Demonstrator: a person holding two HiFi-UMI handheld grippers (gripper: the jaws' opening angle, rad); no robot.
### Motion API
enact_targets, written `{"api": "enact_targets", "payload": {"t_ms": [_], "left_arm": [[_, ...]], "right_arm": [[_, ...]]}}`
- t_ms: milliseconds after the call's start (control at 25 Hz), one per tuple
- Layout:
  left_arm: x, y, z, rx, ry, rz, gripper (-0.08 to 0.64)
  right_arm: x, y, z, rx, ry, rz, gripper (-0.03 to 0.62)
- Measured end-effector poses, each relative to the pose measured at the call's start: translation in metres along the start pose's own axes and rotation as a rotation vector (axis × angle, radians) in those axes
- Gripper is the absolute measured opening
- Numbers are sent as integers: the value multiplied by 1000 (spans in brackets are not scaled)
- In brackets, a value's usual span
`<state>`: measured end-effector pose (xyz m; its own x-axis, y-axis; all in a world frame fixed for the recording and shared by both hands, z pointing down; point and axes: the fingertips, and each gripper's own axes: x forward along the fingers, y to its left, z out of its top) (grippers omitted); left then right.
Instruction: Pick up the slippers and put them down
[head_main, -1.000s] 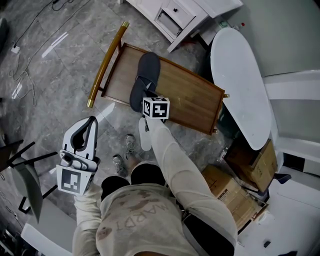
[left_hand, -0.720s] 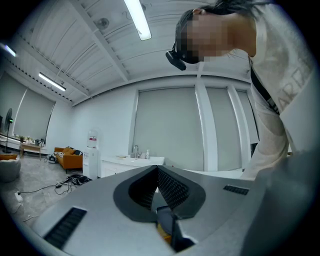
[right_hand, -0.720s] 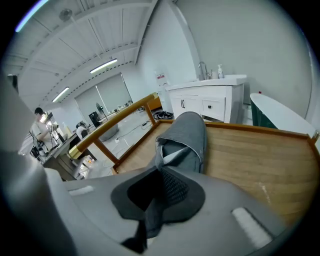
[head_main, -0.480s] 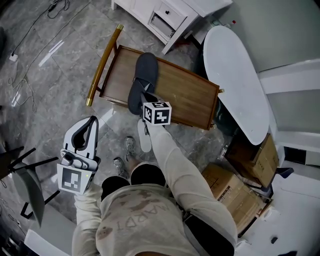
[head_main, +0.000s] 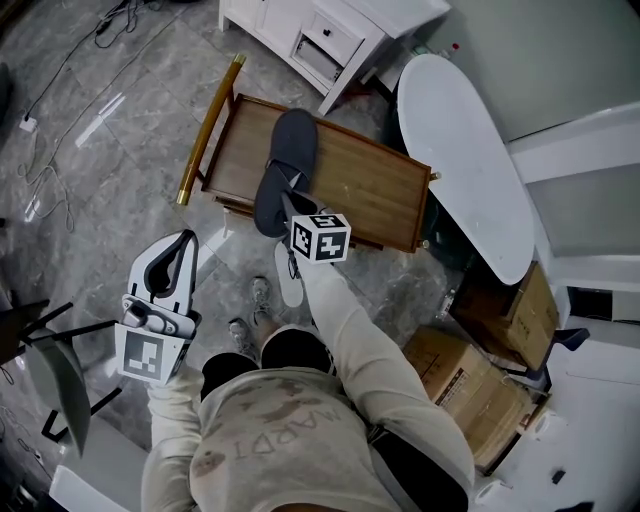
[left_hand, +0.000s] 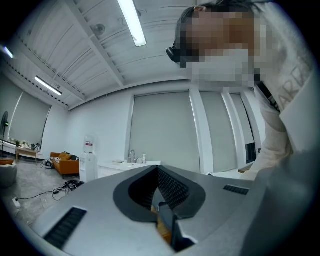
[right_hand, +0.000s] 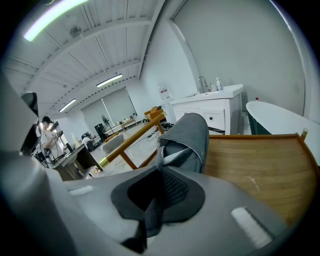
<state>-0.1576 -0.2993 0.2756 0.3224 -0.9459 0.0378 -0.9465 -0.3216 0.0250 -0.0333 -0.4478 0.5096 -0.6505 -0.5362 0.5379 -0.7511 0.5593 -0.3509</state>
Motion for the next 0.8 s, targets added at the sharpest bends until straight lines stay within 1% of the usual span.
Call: {"api": "enact_targets", "payload": {"t_ms": [480, 800], "left_arm": [[-44, -22, 13, 15, -18, -23, 3], [-79, -31, 18, 18, -42, -17, 3]], "right_arm": [[-65, 52, 1, -31, -92, 43, 18], [-108, 88, -5, -52, -148, 65, 18]]}}
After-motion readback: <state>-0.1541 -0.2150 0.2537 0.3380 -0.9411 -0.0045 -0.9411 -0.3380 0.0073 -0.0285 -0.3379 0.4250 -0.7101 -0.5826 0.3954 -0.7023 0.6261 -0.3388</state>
